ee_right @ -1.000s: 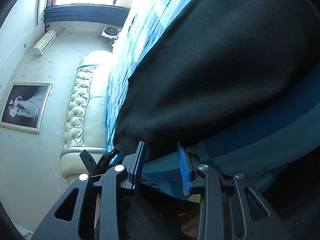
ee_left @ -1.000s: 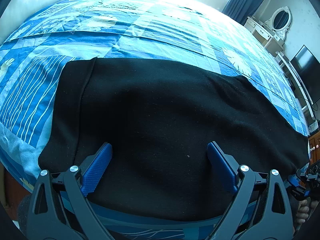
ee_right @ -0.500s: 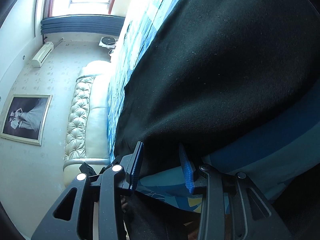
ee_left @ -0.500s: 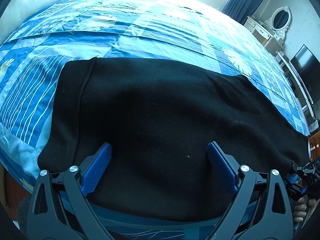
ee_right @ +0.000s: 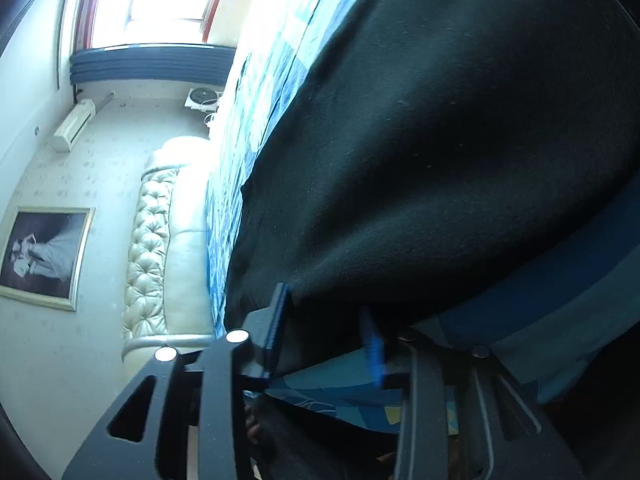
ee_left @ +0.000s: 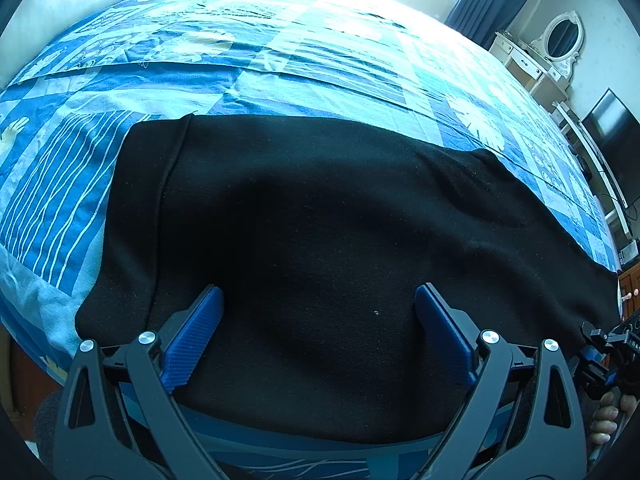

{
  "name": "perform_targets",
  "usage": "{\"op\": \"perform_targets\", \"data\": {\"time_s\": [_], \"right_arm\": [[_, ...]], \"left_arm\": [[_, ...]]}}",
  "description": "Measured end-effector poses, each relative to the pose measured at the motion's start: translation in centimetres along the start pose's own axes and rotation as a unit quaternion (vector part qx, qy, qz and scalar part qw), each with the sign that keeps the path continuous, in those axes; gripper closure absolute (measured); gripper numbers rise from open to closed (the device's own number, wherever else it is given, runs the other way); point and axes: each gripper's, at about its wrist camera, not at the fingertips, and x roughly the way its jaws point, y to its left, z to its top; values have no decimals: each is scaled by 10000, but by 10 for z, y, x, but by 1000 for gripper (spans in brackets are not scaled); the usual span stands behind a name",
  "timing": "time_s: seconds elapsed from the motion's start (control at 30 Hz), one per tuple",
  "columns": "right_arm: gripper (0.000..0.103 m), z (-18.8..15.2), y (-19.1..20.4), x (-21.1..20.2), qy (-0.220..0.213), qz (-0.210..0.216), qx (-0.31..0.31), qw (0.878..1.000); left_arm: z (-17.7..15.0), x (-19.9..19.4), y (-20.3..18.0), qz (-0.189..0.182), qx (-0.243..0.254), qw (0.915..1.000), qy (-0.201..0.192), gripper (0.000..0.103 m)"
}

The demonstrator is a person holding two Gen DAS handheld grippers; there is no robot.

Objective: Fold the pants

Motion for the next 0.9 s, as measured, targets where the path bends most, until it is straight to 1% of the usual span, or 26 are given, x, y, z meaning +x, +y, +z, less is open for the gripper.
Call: {"op": "perform_targets", "data": {"time_s": [0.07, 0.17, 0.2, 0.23, 0.3, 0.37, 0.43, 0.47, 0.5, 0.57, 0.6, 0.63, 0.67, 0.7, 0.73, 0.8, 0.83, 0.87, 0.9], "right_arm": [[89, -4, 2, -1, 128, 45, 91, 9999], [91, -11, -6, 2, 314, -119, 79, 9994], [94, -13, -13, 5, 363, -138, 112, 9992], [97, -13, -20, 6, 376, -52, 192, 9991], [97, -12, -22, 4, 417, 21, 225, 9989], [96, -12, -15, -1, 470, -128, -44, 9988], [91, -12, -10, -6, 625, -346, -310, 9970], [91, -11, -10, -11, 696, -373, -342, 9963], [91, -9, -12, -19, 698, -302, -313, 9966], [91, 4, -14, -46, 442, -176, -375, 9982], [86, 13, -13, -64, 239, -174, -508, 9983], [78, 23, -13, -85, -51, -248, -630, 9977], [73, 34, -15, -110, -395, -334, -710, 9961], [62, 47, -18, -134, -667, -357, -757, 9943], [55, 61, -23, -160, -978, -372, -787, 9914], [51, 90, -40, -215, -1623, -591, -749, 9821], [50, 105, -50, -240, -1872, -694, -725, 9772], [50, 121, -61, -262, -2042, -861, -719, 9725], [49, 134, -71, -283, -2262, -1212, -717, 9639]], "left_arm": [[0, 0, 1, -40, -36, 10000, 8, 7], [1, 0, 2, -40, -41, 10000, 9, 7], [1, 1, 2, -26, -26, 10000, 7, 7], [0, 0, 2, -17, -13, 10000, 8, 7], [0, 0, 2, -32, -9, 10000, 12, 7], [1, -1, 4, -88, -45, 9999, 19, 7], [2, -1, 7, -148, -100, 9998, 20, 7], [2, -1, 7, -160, -112, 9998, 17, 7], [2, -1, 7, -158, -105, 9998, 13, 7], [1, -1, 5, -100, -9, 9999, 0, 7], [0, -1, 3, -54, 62, 10000, -11, 7], [-1, 0, 2, -7, 130, 9999, -24, 7], [-2, 0, 1, 29, 179, 9998, -39, 7], [-2, 0, 0, 38, 198, 9998, -44, 7], [-2, 0, 1, 27, 201, 9998, -38, 7], [0, 1, 3, -14, 193, 9998, -17, 7], [0, 1, 4, -32, 194, 9998, -15, 7], [0, 1, 5, -41, 198, 9998, -21, 7], [0, 1, 4, -37, 206, 9998, -29, 7]]}}
